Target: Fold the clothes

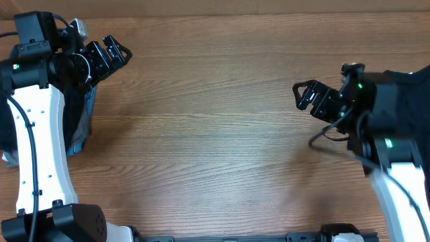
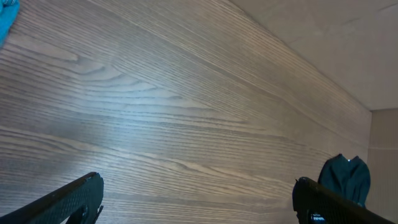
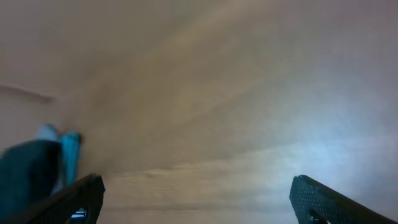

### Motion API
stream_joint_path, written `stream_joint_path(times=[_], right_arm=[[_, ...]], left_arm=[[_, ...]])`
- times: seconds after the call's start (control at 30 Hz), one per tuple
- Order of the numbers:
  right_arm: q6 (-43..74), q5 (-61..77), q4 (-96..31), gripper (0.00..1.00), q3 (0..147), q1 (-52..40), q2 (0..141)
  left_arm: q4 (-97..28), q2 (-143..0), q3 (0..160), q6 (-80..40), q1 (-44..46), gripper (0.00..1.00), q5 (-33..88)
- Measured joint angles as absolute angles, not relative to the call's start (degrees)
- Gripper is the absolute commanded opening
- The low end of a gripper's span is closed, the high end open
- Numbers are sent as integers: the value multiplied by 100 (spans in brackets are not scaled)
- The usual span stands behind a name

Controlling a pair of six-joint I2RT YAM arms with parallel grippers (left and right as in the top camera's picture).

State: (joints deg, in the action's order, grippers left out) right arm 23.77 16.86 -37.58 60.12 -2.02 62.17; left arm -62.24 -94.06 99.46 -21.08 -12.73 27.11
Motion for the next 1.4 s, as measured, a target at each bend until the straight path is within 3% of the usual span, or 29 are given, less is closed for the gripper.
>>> stream_joint_path(times=[0.4,0.67,1.13,1.4], right_arm=[[2373,395,-3463,100,5883,-720,3260],[2377,-113,-3240,100,4724,-755,1422],[2567,-80,-117,100,1793,-760,368],[2635,-222,548,100,958,-760,89]], left_arm=[[-6226,-9406,9946,-2108,-1273,100,2689],[-6235,-9406,9946,-2108,-1273,100,2681],[-6237,-9406,9946,-2108,-1273,100,2670],[-6237,-9406,9946,-2108,-1273,100,2670]])
